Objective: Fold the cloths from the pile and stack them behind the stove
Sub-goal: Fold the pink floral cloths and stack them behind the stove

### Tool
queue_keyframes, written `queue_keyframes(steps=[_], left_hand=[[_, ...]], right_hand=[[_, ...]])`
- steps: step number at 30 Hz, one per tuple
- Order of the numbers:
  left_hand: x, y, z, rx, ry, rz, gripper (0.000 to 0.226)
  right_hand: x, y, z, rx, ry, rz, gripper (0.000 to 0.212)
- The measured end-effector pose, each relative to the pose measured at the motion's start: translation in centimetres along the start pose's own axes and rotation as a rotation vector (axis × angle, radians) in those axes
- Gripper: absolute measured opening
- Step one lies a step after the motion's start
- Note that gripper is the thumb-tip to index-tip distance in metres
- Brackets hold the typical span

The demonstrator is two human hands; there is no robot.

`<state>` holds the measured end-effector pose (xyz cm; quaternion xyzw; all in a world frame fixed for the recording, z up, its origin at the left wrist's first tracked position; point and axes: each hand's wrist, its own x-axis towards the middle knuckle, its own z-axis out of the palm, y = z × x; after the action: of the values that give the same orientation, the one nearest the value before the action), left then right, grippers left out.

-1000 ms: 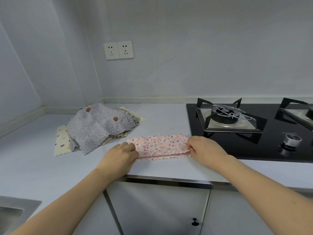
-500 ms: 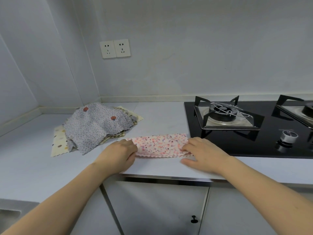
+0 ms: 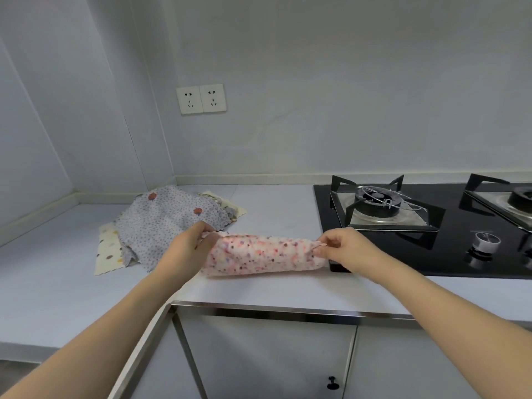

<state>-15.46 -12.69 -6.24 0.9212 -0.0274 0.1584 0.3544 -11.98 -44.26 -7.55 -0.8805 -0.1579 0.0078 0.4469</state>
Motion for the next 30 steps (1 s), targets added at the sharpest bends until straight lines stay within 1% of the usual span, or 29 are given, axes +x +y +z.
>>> queue_keyframes(steps=[2, 6, 9, 12, 13, 17, 20, 22, 25, 28, 30], left_hand=[[0.0, 0.5, -1.2, -0.039, -0.007, -0.014, 0.017], [0.4, 1.1, -3.5, -0.195, -0.051, -0.035, 0.023], [0.7, 1.4, -4.5, -0.310, -0.084, -0.045, 0.025], [0.6, 1.4, -4.6, -0.376, -0.114, -0.049, 0.024], [0.6, 1.4, -4.5, -0.357, -0.109, -0.047, 0.023], [0.2, 1.0, -3.9, -0.265, -0.115, -0.041, 0.020], [-0.3, 0.7, -3.3, -0.250, -0.142, -0.053, 0.019], [-0.6, 0.7, -3.2, -0.283, -0.156, -0.052, 0.017], [-0.7, 1.3, -3.4, -0.428, -0.219, -0.093, 0.020], [-0.6, 1.4, -3.4, -0.501, -0.291, -0.171, 0.018], [-0.3, 0.7, -3.2, -0.489, -0.309, -0.245, 0.016]], right_hand=[[0.1, -1.3, -1.1, 0.095, -0.044, 0.024, 0.007], [0.4, -3.5, -2.9, 0.333, -0.115, 0.092, 0.014], [1.1, -4.5, -3.1, 0.548, -0.067, 0.119, 0.010], [2.0, -4.9, -2.1, 0.634, 0.024, 0.173, 0.011], [2.3, -5.0, -1.5, 0.614, 0.045, 0.194, 0.012], [3.6, -4.8, 0.4, 0.384, 0.160, 0.289, 0.018], [4.2, -5.1, 1.3, 0.302, 0.278, 0.293, 0.021], [4.5, -5.3, 1.5, 0.221, 0.365, 0.250, 0.023], [5.3, -5.6, 1.5, -0.015, 0.440, 0.154, 0.024], [6.7, -5.6, 1.8, -0.267, 0.446, 0.037, 0.020], [8.1, -5.3, 2.7, -0.428, 0.400, -0.036, 0.015]])
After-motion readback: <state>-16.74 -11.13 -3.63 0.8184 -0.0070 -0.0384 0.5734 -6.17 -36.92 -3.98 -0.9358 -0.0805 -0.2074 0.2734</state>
